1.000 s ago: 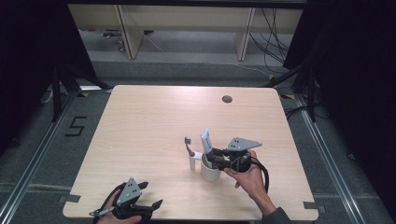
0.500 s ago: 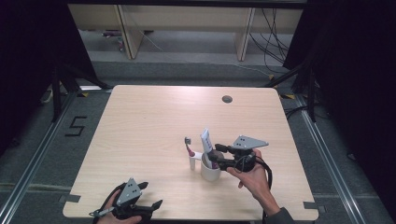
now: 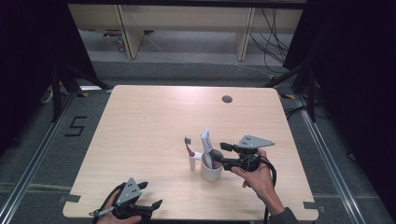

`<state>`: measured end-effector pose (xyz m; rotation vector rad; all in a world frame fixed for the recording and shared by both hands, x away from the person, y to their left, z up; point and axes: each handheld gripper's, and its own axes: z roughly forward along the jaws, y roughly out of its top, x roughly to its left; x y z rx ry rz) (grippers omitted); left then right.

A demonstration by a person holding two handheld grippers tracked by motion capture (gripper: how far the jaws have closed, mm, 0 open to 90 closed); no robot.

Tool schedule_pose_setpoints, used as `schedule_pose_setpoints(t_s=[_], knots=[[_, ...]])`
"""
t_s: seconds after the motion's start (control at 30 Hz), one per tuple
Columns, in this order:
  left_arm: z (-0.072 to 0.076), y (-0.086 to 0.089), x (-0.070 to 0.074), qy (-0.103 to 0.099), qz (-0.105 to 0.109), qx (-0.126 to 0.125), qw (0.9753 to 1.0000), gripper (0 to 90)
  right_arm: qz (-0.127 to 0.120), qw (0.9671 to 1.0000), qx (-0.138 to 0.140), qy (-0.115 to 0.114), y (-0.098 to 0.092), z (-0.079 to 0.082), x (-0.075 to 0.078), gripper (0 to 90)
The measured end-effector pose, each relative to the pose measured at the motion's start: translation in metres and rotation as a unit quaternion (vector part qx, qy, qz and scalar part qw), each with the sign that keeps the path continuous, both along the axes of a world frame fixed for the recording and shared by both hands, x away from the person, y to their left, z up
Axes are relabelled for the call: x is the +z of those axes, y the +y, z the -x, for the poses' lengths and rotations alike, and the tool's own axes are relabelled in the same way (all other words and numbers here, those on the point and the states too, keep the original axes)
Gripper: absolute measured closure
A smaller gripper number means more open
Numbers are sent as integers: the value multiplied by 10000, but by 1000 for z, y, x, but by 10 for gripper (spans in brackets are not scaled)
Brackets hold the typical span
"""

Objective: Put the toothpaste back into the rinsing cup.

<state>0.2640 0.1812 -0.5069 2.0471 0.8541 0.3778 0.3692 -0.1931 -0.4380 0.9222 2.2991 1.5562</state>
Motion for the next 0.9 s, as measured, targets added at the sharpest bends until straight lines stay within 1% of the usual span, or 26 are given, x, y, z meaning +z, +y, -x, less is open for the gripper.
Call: schedule_pose_setpoints(t_s=[0.03,0.07,0.1,0.13,0.17,0.2,0.23,0.27,0.3,0.33,0.37,0.4,0.43,0.47,0.5,0.53,0.57,0.63,0.7,0.73,0.8,0.83,0.87,0.9], knots=[[0,-1,0,5,123,35,9999,184,-33,10000,-22,2,-1,0,0,427],[1,-2,0,0,165,52,9998,184,-71,10000,-32,17,-2,0,0,426],[0,-1,0,-6,114,26,9999,184,-41,10000,-23,-57,-4,-1,0,426],[0,0,0,-11,97,32,9999,184,-76,10000,-29,40,-5,0,0,426],[1,-1,0,-7,110,33,9999,184,-96,9999,-18,-28,-6,0,0,425],[1,-1,-1,-23,144,58,9999,184,-76,9999,-35,65,-8,1,0,423],[1,-1,0,-30,125,55,9999,184,-114,9999,-19,56,-9,1,-1,418],[1,0,0,-34,62,18,10000,184,-119,9999,-70,40,-10,2,-1,416],[1,0,0,-35,68,21,10000,184,-99,9999,-54,57,-12,2,-1,415],[1,0,0,-50,85,24,9999,184,-102,9999,-59,14,-14,1,-1,410],[1,0,0,-44,101,38,9999,184,-75,9999,-98,20,-17,2,-1,408],[1,1,0,-33,25,-5,10000,184,-99,9999,-128,15,-18,2,-2,408],[2,0,0,-39,118,52,9999,184,-108,9999,-129,9,-20,1,-2,407],[2,0,0,-42,112,54,9999,184,-167,9996,-187,145,-20,3,-2,406],[2,0,0,-43,109,53,9999,184,-88,9997,-201,64,-23,2,-2,405],[1,1,0,-38,41,15,10000,184,-187,9995,-224,113,-23,3,-3,403],[1,1,0,-35,28,6,10000,184,-176,9994,-256,124,-23,3,-3,400],[2,1,0,-34,30,8,10000,184,-127,9996,-248,-6,-26,1,-3,395],[2,1,0,-40,29,16,10000,184,-184,9992,-309,179,-27,4,-2,391],[2,1,0,-36,27,8,10000,184,-122,9991,-368,168,-28,4,-2,389],[2,1,0,-29,9,12,10000,184,-134,9994,-302,-40,-31,1,-4,381],[2,1,0,-30,9,12,10000,184,-128,9992,-371,107,-33,3,-3,377],[2,2,0,-42,-9,27,10000,184,-144,9992,-375,14,-34,2,-5,375],[3,1,0,-30,72,60,10000,184,-139,9990,-407,76,-35,3,-5,373]])
